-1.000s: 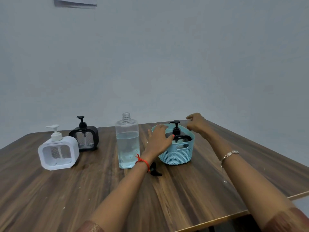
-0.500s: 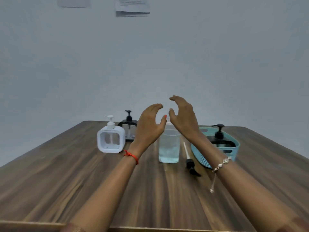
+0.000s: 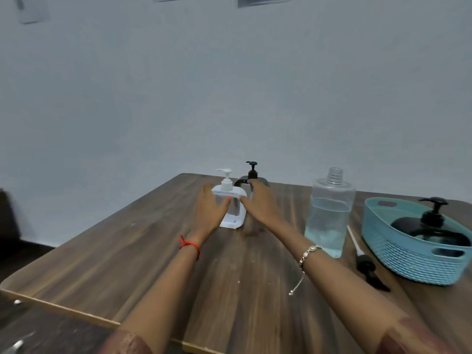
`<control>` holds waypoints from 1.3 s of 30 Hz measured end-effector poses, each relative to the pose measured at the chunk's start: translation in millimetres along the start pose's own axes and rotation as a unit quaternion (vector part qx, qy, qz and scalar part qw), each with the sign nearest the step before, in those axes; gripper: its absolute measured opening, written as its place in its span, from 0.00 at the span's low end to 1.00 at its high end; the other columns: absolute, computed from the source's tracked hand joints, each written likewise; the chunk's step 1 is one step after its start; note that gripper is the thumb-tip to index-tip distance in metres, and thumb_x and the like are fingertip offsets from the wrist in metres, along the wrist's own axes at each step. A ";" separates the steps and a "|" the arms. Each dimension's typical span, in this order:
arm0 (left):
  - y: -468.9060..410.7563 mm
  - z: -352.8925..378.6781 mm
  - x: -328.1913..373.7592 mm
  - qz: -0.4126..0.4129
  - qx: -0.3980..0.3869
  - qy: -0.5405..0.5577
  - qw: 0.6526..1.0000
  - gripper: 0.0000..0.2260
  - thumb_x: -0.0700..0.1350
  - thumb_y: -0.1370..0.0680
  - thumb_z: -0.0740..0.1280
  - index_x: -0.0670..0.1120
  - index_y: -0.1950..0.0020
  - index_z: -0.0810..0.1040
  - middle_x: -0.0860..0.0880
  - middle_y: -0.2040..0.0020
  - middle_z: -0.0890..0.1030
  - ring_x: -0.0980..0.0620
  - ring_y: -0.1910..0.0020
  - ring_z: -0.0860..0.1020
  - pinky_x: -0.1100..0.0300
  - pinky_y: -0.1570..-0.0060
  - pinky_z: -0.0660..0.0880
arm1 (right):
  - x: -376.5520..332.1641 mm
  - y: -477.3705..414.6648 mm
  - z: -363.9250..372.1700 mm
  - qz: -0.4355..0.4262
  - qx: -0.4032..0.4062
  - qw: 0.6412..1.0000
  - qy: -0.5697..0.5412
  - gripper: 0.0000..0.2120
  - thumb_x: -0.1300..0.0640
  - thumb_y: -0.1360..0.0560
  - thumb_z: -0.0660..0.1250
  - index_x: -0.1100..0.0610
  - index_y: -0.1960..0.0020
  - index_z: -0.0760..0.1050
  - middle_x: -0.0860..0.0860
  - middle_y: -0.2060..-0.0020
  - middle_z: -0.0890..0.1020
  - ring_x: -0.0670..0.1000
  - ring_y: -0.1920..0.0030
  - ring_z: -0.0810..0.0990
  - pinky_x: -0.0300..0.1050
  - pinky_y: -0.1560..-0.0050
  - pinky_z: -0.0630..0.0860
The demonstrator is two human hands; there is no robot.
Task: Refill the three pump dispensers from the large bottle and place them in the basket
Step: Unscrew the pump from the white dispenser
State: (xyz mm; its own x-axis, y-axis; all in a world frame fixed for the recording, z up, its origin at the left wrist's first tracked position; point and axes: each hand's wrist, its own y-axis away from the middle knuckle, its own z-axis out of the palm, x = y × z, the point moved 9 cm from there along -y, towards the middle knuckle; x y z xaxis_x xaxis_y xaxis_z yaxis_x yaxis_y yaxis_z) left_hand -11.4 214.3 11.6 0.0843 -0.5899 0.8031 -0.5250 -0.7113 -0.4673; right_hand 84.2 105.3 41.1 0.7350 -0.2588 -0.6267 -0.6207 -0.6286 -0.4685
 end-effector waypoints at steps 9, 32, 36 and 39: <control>-32.1 20.7 -45.9 0.011 -0.080 -0.017 0.997 0.13 0.49 0.28 0.70 0.54 0.45 0.73 0.50 0.46 0.78 0.51 0.47 0.77 0.56 0.46 0.73 | 34.0 -22.9 31.6 0.078 -0.026 0.990 -0.115 0.23 0.58 0.25 0.67 0.66 0.35 0.65 0.62 0.37 0.73 0.59 0.38 0.72 0.45 0.43 0.69; -4.7 44.4 4.9 -0.050 -0.123 0.260 0.956 0.24 0.43 0.40 0.80 0.44 0.47 0.76 0.46 0.52 0.82 0.48 0.55 0.81 0.54 0.52 0.79 | 0.4 15.1 -68.5 -0.004 0.021 0.994 -0.103 0.19 0.49 0.30 0.72 0.61 0.46 0.79 0.53 0.53 0.82 0.50 0.53 0.80 0.48 0.48 0.76; 15.5 58.1 30.5 -0.031 -0.157 0.266 0.951 0.21 0.38 0.35 0.78 0.42 0.45 0.76 0.48 0.55 0.82 0.53 0.59 0.81 0.63 0.61 0.78 | -7.2 23.1 -81.7 -0.014 0.032 0.998 -0.056 0.22 0.47 0.32 0.73 0.66 0.52 0.79 0.55 0.60 0.81 0.48 0.63 0.75 0.31 0.66 0.68; 23.1 62.1 43.7 -0.028 -0.167 0.283 0.944 0.23 0.36 0.35 0.77 0.37 0.42 0.75 0.45 0.54 0.82 0.51 0.59 0.81 0.64 0.62 0.78 | -4.0 26.0 -86.3 -0.006 0.042 0.998 -0.041 0.23 0.48 0.33 0.74 0.70 0.58 0.78 0.64 0.66 0.78 0.50 0.68 0.71 0.37 0.70 0.62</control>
State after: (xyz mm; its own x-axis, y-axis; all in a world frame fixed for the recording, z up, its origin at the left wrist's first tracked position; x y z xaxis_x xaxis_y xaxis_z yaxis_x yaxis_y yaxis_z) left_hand 32.8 148.4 12.9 -0.2957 -0.1893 0.9364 -0.7787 -0.5200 -0.3510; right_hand 88.6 26.7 85.2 0.7205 -0.1889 -0.6673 -0.6349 -0.5666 -0.5251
